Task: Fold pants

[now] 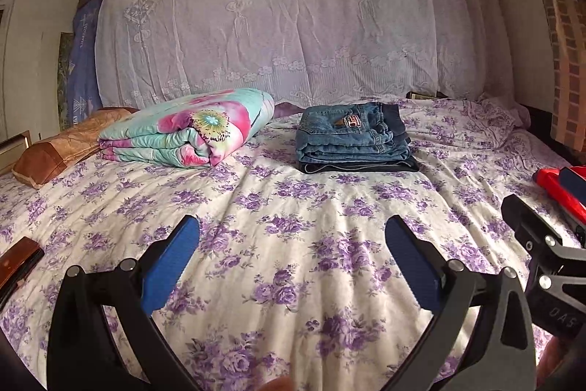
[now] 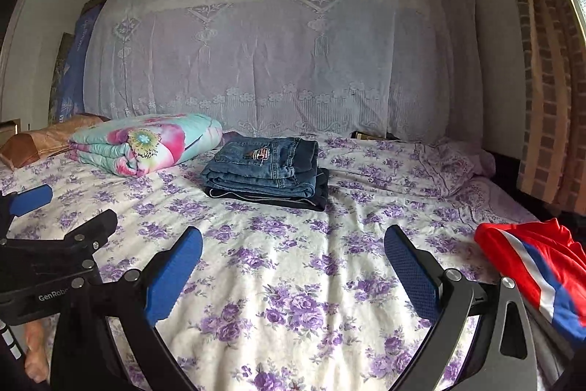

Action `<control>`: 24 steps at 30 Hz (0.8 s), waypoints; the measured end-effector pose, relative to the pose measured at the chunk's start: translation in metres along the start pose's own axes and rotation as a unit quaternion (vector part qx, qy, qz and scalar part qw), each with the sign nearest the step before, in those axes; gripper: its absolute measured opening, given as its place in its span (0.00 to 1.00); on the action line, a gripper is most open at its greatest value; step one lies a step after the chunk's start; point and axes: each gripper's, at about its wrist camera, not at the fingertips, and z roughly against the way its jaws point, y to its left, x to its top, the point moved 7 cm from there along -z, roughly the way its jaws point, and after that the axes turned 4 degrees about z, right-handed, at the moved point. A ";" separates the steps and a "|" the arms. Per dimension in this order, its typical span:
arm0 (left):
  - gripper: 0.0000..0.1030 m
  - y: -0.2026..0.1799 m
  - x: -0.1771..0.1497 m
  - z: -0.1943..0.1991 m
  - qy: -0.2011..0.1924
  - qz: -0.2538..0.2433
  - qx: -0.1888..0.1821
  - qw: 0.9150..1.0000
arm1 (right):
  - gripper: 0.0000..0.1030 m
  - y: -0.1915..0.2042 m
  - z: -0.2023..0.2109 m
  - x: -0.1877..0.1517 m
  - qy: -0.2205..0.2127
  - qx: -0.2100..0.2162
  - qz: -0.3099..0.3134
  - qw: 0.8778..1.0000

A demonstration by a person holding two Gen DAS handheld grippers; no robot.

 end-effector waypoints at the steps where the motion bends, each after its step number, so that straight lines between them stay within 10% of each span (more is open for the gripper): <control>1: 0.96 0.000 0.000 0.000 -0.001 -0.002 0.000 1.000 | 0.97 0.000 0.002 0.001 -0.004 0.003 0.000 1.000; 24: 0.96 -0.012 -0.005 -0.008 0.018 -0.029 -0.006 0.999 | 0.97 -0.028 -0.019 -0.010 0.040 0.051 -0.126 0.990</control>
